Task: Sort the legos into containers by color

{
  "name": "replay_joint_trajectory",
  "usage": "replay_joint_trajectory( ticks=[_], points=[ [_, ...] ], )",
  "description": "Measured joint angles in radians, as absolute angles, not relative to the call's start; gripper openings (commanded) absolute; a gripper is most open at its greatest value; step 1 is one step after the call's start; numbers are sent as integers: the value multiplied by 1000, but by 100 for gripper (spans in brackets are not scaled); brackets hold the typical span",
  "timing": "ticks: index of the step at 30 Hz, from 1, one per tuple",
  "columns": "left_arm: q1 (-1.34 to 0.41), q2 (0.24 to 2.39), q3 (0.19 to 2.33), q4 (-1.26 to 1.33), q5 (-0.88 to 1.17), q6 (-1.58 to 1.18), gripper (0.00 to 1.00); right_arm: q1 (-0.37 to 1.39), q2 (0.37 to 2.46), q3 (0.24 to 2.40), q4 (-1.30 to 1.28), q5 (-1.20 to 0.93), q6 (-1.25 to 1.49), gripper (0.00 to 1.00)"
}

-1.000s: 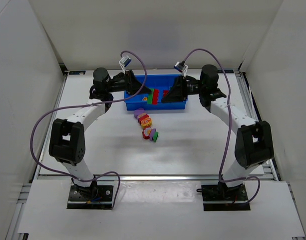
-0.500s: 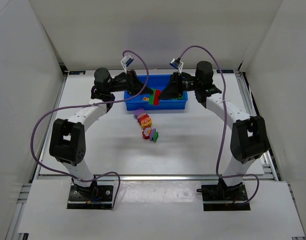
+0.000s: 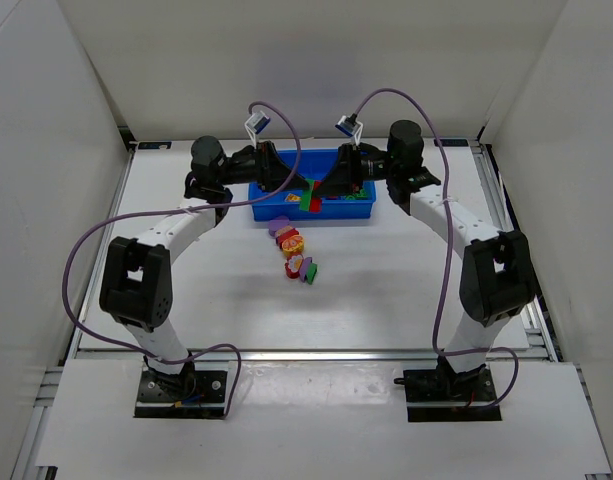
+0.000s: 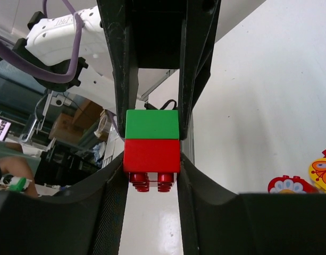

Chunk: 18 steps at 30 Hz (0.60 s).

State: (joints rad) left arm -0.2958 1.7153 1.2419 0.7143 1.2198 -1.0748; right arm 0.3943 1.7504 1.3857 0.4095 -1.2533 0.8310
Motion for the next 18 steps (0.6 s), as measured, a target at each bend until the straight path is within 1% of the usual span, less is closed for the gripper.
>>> replay_joint_trajectory(
  ticks=[1,4,10,15,18],
  points=[
    [-294,1715,1242,715,1219,-1074,10,394,1750,1386,410,-1253,830,16],
    [-289,1716,1242,717,1220,-1073,10,394,1750,1385,410,-1246,828,11],
    [-244,1715,1225,720,1211,-1073,10,364,1734,1341,391,-1257,806,8],
    [-162,1710,1192,719,1193,-1074,10,310,1705,1307,313,-1267,751,8],
    [-144,1699,1167,719,1186,-1073,10,297,1682,1303,269,-1269,710,8]
  ],
)
